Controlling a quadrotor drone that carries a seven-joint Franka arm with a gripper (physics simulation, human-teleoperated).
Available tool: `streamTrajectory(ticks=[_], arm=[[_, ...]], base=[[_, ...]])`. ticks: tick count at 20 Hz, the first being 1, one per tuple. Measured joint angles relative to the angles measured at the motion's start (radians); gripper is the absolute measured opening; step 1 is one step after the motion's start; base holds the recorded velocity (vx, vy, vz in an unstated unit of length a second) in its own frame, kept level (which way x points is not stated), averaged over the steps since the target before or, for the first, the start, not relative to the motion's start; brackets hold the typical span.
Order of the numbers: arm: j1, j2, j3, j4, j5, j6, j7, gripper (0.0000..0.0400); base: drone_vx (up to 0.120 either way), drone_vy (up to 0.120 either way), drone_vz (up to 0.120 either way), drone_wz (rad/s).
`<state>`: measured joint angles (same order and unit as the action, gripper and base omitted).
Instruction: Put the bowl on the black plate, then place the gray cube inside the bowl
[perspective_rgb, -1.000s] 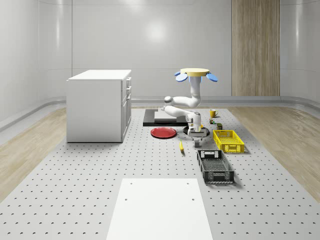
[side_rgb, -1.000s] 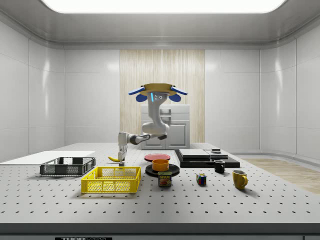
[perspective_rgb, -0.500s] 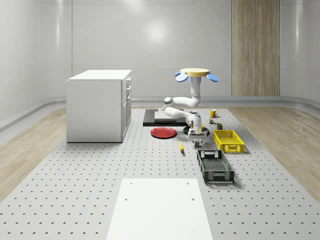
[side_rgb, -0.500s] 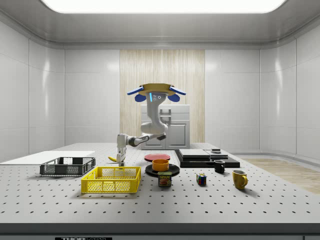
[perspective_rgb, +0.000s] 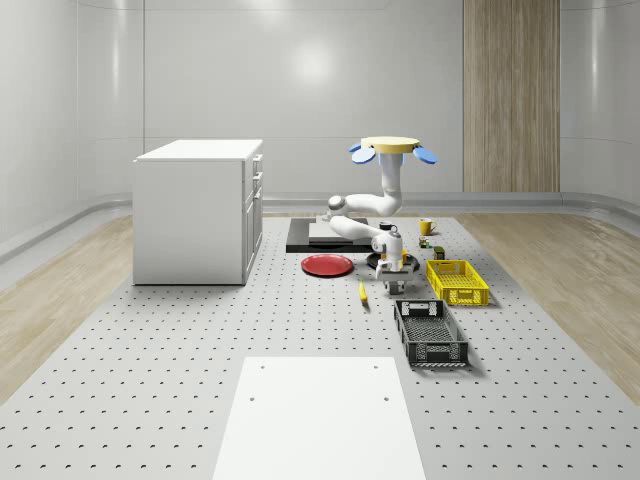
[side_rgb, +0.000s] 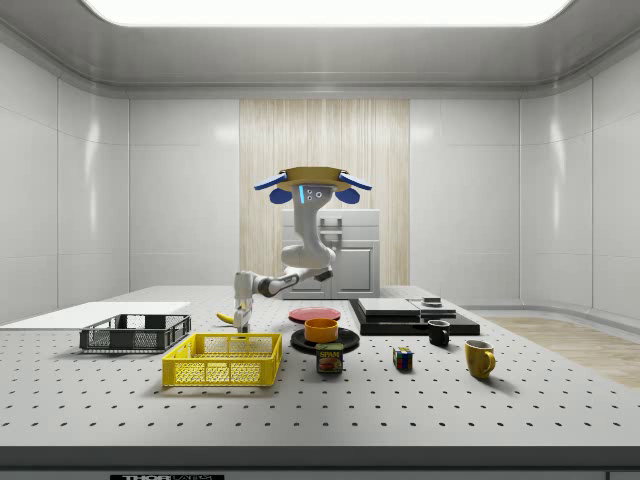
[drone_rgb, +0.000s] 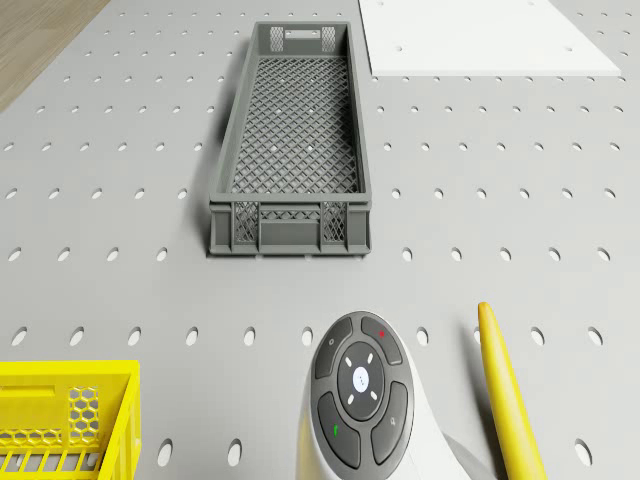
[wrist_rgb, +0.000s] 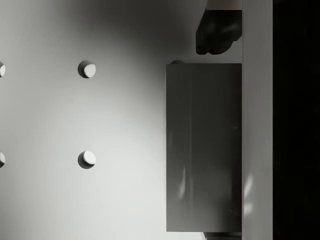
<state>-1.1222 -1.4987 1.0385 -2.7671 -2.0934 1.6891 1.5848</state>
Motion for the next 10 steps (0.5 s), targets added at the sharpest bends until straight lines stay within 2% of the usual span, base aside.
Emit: streamTrajectory(ticks=[4,5,8,10], arm=[[0.005,0.003,-0.004,0.000,-0.005,-0.002,-0.004,0.0400],[0.006,0.004,-0.005,0.000,-0.006,-0.002,-0.005,0.0388],[0.008,0.007,-0.006,0.000,-0.008,-0.005,-0.007,0.0315],[0.010,0.009,-0.007,0.000,-0.010,-0.006,-0.008,0.0290]], base=[[0.000,0.000,0.000,0.000],[0.000,0.000,0.000,0.000],[0.000,0.000,0.000,0.000],[0.000,0.000,0.000,0.000]])
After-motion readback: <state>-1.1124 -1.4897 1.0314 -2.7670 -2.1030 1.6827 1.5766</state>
